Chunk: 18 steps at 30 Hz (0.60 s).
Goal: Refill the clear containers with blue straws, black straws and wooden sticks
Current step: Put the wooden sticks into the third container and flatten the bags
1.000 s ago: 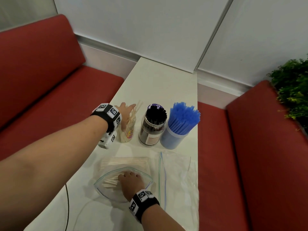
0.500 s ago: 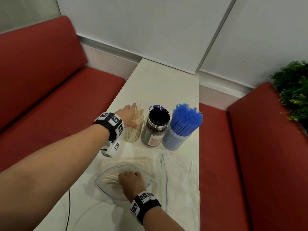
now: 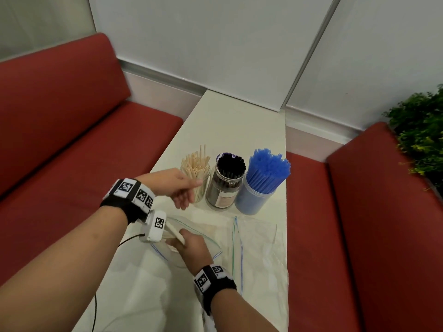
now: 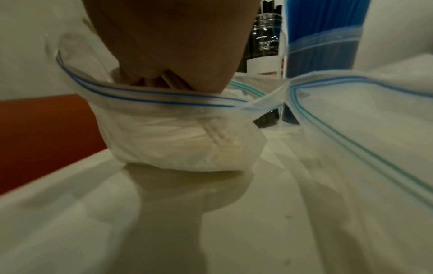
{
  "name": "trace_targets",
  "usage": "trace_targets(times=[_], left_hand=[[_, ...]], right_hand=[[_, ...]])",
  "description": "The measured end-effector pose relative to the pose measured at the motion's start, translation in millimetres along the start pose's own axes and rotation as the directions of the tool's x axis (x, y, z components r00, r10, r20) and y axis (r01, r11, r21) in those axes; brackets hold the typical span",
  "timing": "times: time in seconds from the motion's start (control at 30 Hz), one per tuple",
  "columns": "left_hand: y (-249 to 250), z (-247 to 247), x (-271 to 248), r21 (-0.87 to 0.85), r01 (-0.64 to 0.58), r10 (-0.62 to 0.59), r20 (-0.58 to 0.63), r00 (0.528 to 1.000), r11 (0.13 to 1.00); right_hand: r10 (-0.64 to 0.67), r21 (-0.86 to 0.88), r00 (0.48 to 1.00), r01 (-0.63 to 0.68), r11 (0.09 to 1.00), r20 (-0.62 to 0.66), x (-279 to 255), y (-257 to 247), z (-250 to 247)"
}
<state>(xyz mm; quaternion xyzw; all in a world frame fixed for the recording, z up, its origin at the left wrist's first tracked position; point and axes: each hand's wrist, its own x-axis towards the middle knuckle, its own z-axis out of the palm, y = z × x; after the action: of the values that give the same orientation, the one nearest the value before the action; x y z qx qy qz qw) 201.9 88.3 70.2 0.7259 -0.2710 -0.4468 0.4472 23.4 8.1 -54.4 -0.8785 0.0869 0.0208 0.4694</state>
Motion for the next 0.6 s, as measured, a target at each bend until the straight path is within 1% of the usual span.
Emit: trace_targets(times=[0.03,0.07,0.13,0.17,0.2,0.27,0.3,0.33,0.37,0.4,0.47,0.5,0.57,0.6], left_hand=[[-6.0,4.8,-3.8,-0.012,0.017,-0.017,0.009,1.000,1.000],[-11.4,8.7,-7.3,-0.036,0.018,-0.019,-0.015,1.000,0.999],[-21.9,13.7,-12.1,-0.102,-0.030,0.023,-0.069,0.997,0.994],[-26.0,15.8,-15.9,-0.141,-0.056,0.049,-0.049,0.998,0.988],[-27.9,19.4,-18.7,-0.190,-0.065,0.067,0.008,0.998,0.980],[-25.9,29.3,-26.3,-0.272,-0.073,0.111,0.127,0.986,0.960],[-22.2,34.6,-28.8,-0.253,-0.093,0.137,0.162,0.977,0.963],[-16.8,40.4,-30.4,-0.183,-0.124,0.156,0.173,0.973,0.975],[-10.2,46.3,-31.4,-0.092,-0.162,0.175,0.157,0.972,0.983],[-1.8,51.8,-31.9,-0.012,-0.183,0.183,0.112,0.977,0.983],[12.3,60.0,-33.1,0.045,-0.181,0.181,-0.013,0.983,0.982],[17.4,62.4,-33.5,0.025,-0.196,0.197,-0.066,0.978,0.980],[27.3,65.9,-35.8,-0.109,-0.260,0.242,-0.156,0.958,0.959],[33.3,66.3,-38.2,-0.167,-0.302,0.267,-0.206,0.942,0.938]], right_hand=[[0.060,0.100,0.997,-0.054,0.994,-0.052,0.6,-3.5,-0.5],[0.114,0.185,0.988,-0.093,0.978,-0.107,1.2,-4.5,0.2],[0.235,0.307,0.954,-0.171,0.936,-0.187,3.3,-7.7,0.4],[0.276,0.347,0.937,-0.192,0.918,-0.213,3.8,-13.8,-1.8],[0.305,0.390,0.925,-0.201,0.899,-0.225,7.3,-17.3,-4.8],[0.326,0.469,0.921,-0.196,0.861,-0.214,14.1,-31.4,-12.1],[0.309,0.491,0.931,-0.180,0.853,-0.195,17.1,-41.0,-16.9],[0.283,0.516,0.939,-0.146,0.844,-0.197,18.6,-50.0,-20.7],[0.256,0.537,0.946,-0.112,0.836,-0.200,21.4,-54.4,-23.5],[0.246,0.551,0.947,-0.097,0.829,-0.204,23.0,-56.4,-26.1],[0.276,0.564,0.943,-0.128,0.816,-0.185,24.0,-58.9,-31.5],[0.299,0.550,0.942,-0.170,0.818,-0.153,23.6,-58.6,-34.0],[0.337,0.485,0.936,-0.251,0.838,-0.098,21.5,-52.5,-36.8],[0.334,0.476,0.937,-0.250,0.843,-0.098,18.6,-48.3,-37.1]])
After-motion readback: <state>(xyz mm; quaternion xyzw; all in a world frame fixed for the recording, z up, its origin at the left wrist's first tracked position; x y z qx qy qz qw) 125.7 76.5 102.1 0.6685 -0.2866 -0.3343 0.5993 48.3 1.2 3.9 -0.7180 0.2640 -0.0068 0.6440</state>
